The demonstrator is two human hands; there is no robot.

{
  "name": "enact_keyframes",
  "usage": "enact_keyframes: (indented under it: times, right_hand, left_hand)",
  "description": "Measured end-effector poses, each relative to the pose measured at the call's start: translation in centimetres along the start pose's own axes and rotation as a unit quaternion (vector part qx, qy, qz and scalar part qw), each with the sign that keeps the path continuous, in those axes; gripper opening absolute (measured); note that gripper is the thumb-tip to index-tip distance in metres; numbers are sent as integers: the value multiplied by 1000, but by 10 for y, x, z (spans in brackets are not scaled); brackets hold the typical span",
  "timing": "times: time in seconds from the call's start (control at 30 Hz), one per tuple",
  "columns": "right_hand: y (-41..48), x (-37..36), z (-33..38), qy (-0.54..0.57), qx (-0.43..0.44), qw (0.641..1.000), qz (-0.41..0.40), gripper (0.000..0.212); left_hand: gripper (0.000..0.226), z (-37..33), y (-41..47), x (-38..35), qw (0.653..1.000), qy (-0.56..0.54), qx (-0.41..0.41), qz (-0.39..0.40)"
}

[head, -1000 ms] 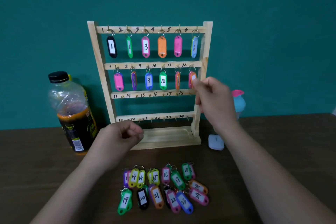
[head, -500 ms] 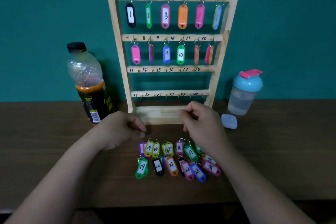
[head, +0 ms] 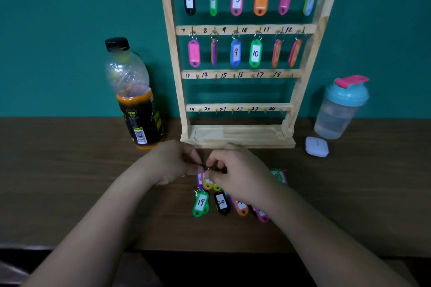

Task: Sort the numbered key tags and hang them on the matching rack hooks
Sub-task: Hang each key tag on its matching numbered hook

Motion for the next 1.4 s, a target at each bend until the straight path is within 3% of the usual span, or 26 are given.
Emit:
enact_keyframes:
  times: [0.57, 0.77, 0.93, 1.3, 1.4]
  right_hand:
    - [-1, -5, -3, -35, -10, 998, 49, 19]
    - [2, -5, 0, -28, -17, 999, 13, 20]
    - [11, -8, 4, -95, -43, 994, 26, 28]
    - [24, -16, 13, -76, -78, 993, 46, 5]
    - [25, -16, 15, -73, -83, 993, 43, 11]
  left_hand:
    - [10, 9, 6, 6, 1000, -3, -8, -17]
    - [9, 13, 6, 10, 1000, 7, -4, -14]
    - [11, 13, 4, 13, 999, -10, -4, -39]
    - [13, 14, 3, 17, 998, -35, -11, -54]
    - [11, 12, 1, 17, 996, -65, -18, -53]
Point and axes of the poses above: each hand's wrist, its own y-axis towards the middle knuckle, its own x-axis out of the back of the hand, z = x × y, the point moved 5 cm from there along y, towards the middle knuckle, and after that the axes turned 14 degrees about -y, right-handed, at the moved point
